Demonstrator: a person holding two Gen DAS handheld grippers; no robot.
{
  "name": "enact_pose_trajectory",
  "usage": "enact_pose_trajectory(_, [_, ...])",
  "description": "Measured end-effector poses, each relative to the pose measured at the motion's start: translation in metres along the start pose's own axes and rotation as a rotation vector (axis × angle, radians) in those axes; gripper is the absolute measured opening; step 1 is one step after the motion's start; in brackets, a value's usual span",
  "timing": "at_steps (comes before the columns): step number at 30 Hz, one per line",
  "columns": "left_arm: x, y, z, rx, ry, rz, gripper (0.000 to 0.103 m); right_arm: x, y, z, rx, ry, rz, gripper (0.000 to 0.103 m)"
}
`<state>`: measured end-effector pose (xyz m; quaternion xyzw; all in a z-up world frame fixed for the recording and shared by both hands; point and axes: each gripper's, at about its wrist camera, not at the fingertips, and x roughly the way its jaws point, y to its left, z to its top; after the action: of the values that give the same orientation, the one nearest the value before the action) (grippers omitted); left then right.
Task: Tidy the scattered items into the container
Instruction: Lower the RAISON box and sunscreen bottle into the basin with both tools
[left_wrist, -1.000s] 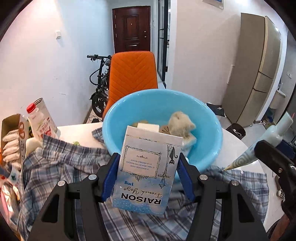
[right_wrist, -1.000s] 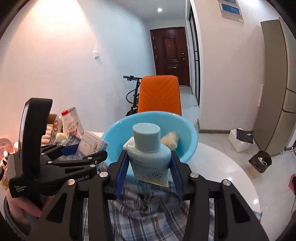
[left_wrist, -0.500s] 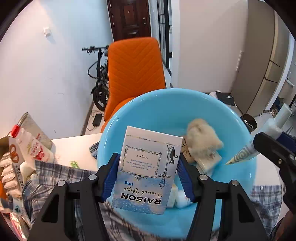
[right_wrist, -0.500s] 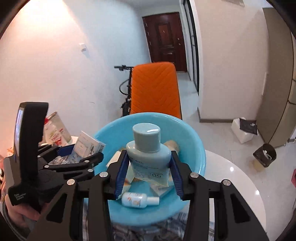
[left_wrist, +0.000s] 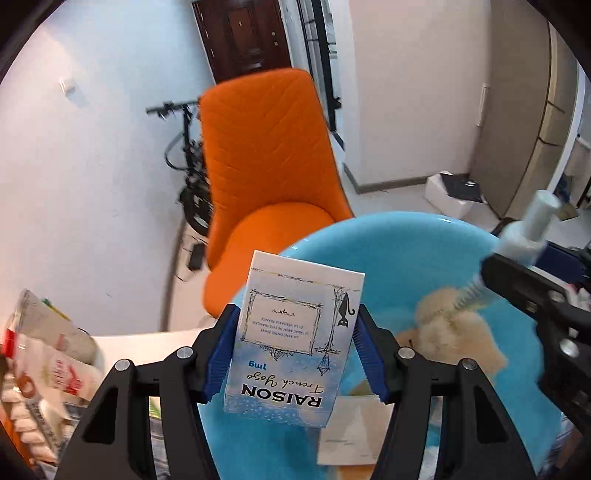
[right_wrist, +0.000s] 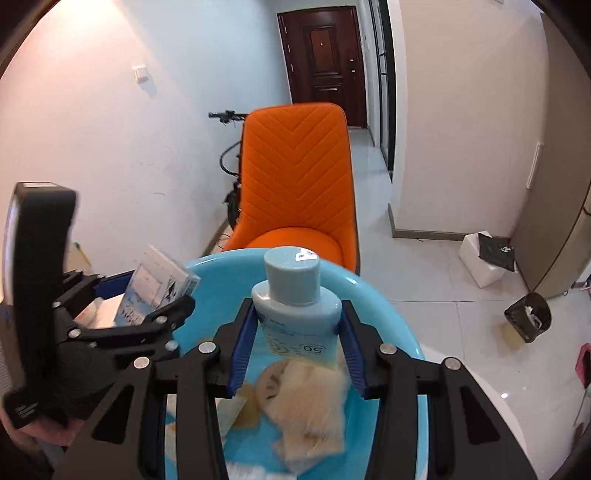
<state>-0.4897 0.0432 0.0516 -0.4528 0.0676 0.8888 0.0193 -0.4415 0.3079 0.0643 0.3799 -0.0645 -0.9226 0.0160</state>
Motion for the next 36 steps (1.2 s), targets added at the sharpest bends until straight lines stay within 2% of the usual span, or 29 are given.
enact_pose_trajectory(6, [0.022, -0.002, -0.002, -0.013, 0.088, -0.050, 0.063, 0.022, 0.003, -0.003, 0.000, 0.077, -0.001, 0.043])
enact_pose_trajectory(11, [0.037, -0.005, -0.002, -0.005, 0.146, -0.031, 0.063, 0.029, 0.010, -0.003, -0.031, 0.135, -0.015, 0.043])
enact_pose_trajectory(19, [0.046, -0.005, -0.019, 0.024, 0.247, -0.089, 0.063, 0.027, 0.011, -0.019, -0.130, 0.292, 0.052, 0.042])
enact_pose_trajectory(24, [0.040, -0.008, -0.025, 0.090, 0.278, -0.051, 0.062, 0.023, 0.006, -0.025, -0.188, 0.387, 0.047, 0.041])
enact_pose_trajectory(28, [0.035, -0.010, -0.028, 0.067, 0.276, -0.053, 0.062, 0.020, 0.004, -0.028, -0.205, 0.403, 0.031, 0.039])
enact_pose_trajectory(36, [0.026, -0.024, -0.031, 0.107, 0.284, -0.050, 0.062, 0.018, 0.006, -0.029, -0.191, 0.405, 0.029, 0.039])
